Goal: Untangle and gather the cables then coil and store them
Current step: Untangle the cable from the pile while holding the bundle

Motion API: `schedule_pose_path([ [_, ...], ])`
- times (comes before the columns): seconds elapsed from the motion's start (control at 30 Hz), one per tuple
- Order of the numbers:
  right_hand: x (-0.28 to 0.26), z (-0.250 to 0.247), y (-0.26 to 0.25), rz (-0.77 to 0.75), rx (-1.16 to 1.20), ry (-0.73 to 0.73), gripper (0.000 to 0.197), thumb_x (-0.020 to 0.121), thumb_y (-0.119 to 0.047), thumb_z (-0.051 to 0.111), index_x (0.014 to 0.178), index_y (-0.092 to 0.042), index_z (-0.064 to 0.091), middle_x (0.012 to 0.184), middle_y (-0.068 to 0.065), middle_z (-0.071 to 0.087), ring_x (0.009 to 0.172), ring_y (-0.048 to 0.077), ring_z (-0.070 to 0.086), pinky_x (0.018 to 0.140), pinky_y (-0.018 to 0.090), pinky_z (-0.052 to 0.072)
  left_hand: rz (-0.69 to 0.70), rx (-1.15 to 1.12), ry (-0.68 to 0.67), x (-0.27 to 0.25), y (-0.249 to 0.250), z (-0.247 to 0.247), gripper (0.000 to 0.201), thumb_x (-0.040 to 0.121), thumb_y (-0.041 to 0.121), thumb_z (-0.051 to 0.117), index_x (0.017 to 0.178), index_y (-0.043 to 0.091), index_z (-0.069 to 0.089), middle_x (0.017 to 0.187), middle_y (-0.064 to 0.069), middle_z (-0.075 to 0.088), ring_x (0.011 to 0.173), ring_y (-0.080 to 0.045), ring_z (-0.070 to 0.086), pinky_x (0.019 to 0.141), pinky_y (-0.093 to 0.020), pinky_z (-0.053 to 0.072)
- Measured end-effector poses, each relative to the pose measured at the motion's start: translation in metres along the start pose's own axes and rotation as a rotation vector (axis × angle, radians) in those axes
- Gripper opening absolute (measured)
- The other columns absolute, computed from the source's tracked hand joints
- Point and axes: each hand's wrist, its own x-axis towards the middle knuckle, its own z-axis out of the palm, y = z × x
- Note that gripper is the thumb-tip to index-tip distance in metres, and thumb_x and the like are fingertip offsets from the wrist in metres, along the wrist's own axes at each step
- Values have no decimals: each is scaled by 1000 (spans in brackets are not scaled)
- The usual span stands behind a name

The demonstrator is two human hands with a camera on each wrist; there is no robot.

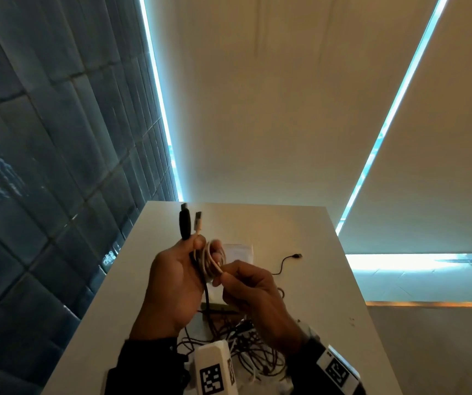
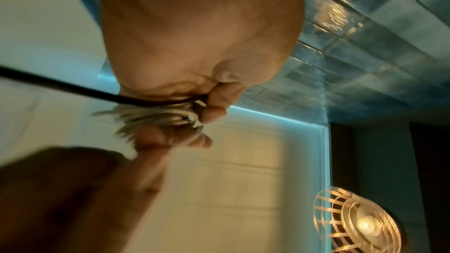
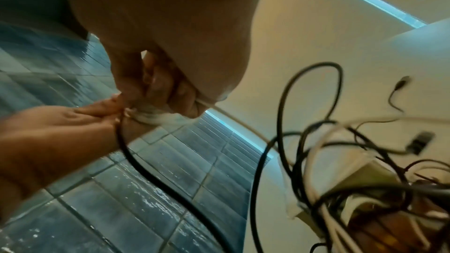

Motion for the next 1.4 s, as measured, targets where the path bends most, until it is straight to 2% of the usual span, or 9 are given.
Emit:
schedule_pose_path([
  [0.1,-4,-8,11,94,-78,-22,19,99,-10,50,87,-1,61,58,-11,55,52,2,50,52,13,43,38,-177,-88,-2,8,0,15,87,19,43,73,13,45,68,-4,50,59,-16,46,69,-31,37],
  [0.27,-7,-26,40,282,-148,18,20,98,-6,47,83,1,58,66,-8,63,65,1,65,64,15,50,170,-161,-86,-3,15,-2,16,84,21,44,69,16,44,66,0,44,56,-13,38,65,-30,32],
  [0.4,-15,-41,66,358,-245,88,22,97,-9,52,78,-3,61,68,-2,58,65,5,57,64,14,46,239,-138,-87,-4,17,-7,15,84,22,44,70,18,42,66,1,45,55,-13,39,63,-28,34],
  [0.53,-17,-47,75,387,-306,99,30,98,-10,51,69,-10,60,55,-14,54,53,0,47,54,10,38,255,-126,-88,-5,16,-8,19,88,22,42,69,18,41,65,2,41,54,-12,35,62,-28,31],
  [0.9,-19,-60,103,320,-459,157,34,95,-10,54,62,-16,58,60,-8,50,57,6,44,56,16,36,326,-39,-116,-20,37,-4,33,95,23,35,64,20,45,63,5,38,51,-9,32,52,-21,36],
  [0.97,-18,-61,107,335,-497,199,36,94,-8,55,60,-19,58,58,-9,52,57,6,46,55,15,38,323,-21,-90,-19,38,-4,33,96,22,35,64,19,45,62,5,37,50,-8,32,50,-20,36],
  [1.1,-9,-58,90,329,-445,359,26,93,-13,56,69,-9,64,66,0,59,59,9,54,56,22,44,288,53,-35,-12,35,-8,30,97,22,35,68,17,41,60,5,37,49,-9,31,50,-21,32],
  [1.23,3,-42,50,208,-273,442,21,93,-13,58,77,-2,67,54,-4,48,50,10,39,47,20,33,252,150,3,-11,24,-5,31,98,20,34,69,16,41,60,3,37,48,-9,29,51,-25,27],
  [1.4,11,-8,-3,-76,-142,310,17,93,-8,60,82,4,63,55,0,46,50,10,37,48,20,32,199,232,55,-5,10,3,31,100,17,34,69,13,40,59,0,39,48,-10,32,54,-27,26],
])
